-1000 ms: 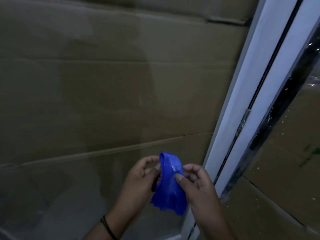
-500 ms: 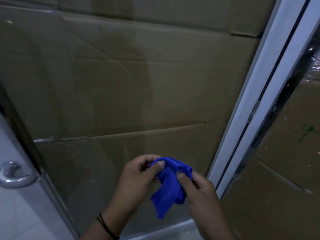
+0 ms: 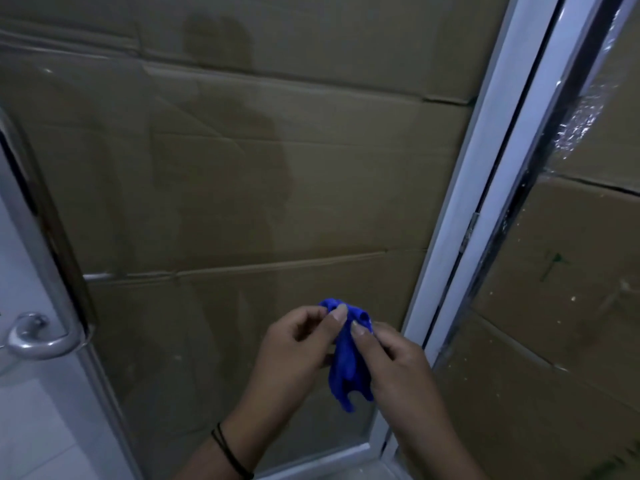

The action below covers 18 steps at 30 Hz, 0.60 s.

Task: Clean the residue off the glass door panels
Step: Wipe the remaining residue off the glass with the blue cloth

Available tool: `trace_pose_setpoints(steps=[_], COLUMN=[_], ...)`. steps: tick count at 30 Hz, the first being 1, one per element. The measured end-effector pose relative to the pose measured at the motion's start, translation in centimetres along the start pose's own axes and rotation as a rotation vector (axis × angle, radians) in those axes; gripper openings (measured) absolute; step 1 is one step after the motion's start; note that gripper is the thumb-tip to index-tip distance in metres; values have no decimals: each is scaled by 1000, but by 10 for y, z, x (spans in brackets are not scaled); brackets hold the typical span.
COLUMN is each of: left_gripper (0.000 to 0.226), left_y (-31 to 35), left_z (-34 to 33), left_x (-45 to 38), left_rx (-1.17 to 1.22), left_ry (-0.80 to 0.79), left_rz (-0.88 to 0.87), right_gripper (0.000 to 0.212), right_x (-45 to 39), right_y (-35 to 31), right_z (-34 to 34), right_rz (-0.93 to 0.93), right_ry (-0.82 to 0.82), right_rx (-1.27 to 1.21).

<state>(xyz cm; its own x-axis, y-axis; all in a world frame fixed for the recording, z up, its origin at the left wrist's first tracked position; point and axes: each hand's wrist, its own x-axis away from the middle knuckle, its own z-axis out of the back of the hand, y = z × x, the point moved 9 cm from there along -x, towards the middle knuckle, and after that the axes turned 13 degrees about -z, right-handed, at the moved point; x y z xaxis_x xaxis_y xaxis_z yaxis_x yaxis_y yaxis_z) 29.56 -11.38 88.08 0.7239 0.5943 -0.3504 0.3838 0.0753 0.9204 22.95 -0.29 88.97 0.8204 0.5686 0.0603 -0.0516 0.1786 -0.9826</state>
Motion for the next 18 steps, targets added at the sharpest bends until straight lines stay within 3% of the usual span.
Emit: trace_pose_setpoints(steps=[4, 8, 15, 18], left_gripper=[25, 18, 26, 15], left_y=[-7, -11, -27, -26], left_z=[-6, -5, -8, -4], left_x=[6, 8, 12, 17], left_rx=[118, 344, 307, 38], left_ry=[114, 266, 292, 358], left_rz=[85, 168, 237, 119], right_gripper=[29, 32, 32, 34], right_x=[3, -4, -8, -11], right_y=[16, 32, 32, 28], right_z=[16, 64, 82, 77], right_rz=[-164, -289, -364, -386], right_ry=[-145, -55, -151, -219], right_rx=[-337, -560, -663, -726])
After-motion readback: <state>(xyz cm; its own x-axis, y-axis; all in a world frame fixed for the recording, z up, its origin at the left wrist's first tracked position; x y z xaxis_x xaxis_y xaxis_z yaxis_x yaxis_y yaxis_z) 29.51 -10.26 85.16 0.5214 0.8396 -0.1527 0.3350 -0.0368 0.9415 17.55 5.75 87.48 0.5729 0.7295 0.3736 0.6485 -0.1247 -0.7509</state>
